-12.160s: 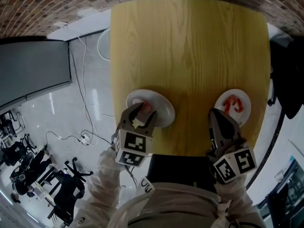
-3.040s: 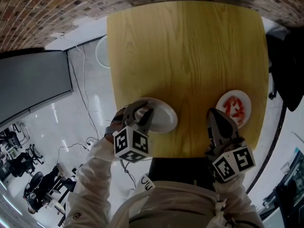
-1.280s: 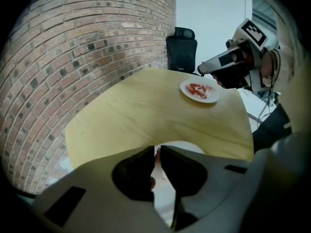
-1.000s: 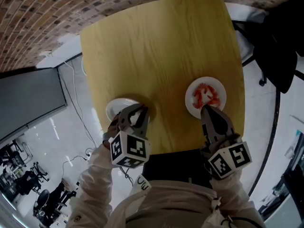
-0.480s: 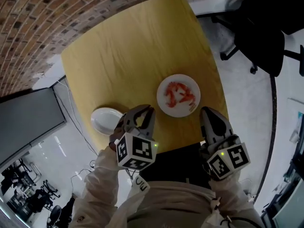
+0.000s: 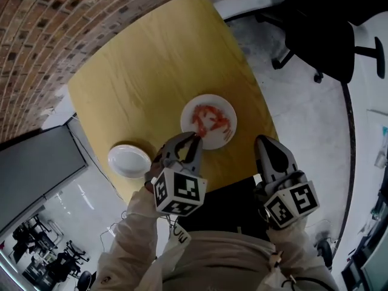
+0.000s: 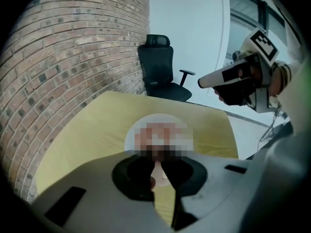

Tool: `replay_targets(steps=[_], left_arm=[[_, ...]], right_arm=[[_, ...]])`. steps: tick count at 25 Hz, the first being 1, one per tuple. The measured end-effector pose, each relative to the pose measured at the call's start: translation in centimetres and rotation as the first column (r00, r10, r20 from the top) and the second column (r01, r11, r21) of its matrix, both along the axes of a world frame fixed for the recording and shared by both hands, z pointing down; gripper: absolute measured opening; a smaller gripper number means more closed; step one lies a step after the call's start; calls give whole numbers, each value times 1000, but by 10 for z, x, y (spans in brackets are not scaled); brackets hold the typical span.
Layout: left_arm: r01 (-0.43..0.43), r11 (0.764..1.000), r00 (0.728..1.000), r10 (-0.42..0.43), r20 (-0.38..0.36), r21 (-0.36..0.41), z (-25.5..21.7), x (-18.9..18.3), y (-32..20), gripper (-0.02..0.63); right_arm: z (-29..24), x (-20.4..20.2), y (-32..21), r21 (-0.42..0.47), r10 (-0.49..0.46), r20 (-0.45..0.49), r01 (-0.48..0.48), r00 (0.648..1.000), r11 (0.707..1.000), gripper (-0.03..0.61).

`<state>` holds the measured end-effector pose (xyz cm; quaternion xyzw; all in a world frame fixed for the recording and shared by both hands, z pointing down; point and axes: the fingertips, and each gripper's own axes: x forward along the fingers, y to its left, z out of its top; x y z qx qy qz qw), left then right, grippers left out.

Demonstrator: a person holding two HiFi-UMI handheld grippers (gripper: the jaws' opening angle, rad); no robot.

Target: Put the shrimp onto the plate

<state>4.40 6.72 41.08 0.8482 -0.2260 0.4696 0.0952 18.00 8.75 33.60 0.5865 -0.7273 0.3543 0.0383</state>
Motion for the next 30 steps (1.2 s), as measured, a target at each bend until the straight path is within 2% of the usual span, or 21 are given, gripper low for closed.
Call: replay_targets(steps=[2, 7, 16, 24, 30], left_arm=[[6, 1000, 1000, -6, -3, 2, 3, 8, -1, 49], [95, 995, 995, -95, -20, 6, 11, 27, -4, 49], [182, 983, 983, -182, -26, -17, 13, 42, -7, 49], [293, 954, 955, -295, -21, -56, 18, 44, -12, 49], [328, 942, 944, -330, -12, -75, 22, 44, -12, 49]], right_arm=[[2, 7, 4, -5, 13, 1, -13, 1000, 1000, 23], [7, 23, 12, -16, 34, 4, -34, 999, 999, 25], [9, 30, 16, -13, 44, 17, -44, 999, 999, 25], [11, 35, 14, -19, 44, 23, -43, 999, 999, 23], [15, 38, 12, -25, 34, 26, -33, 999, 999, 24]])
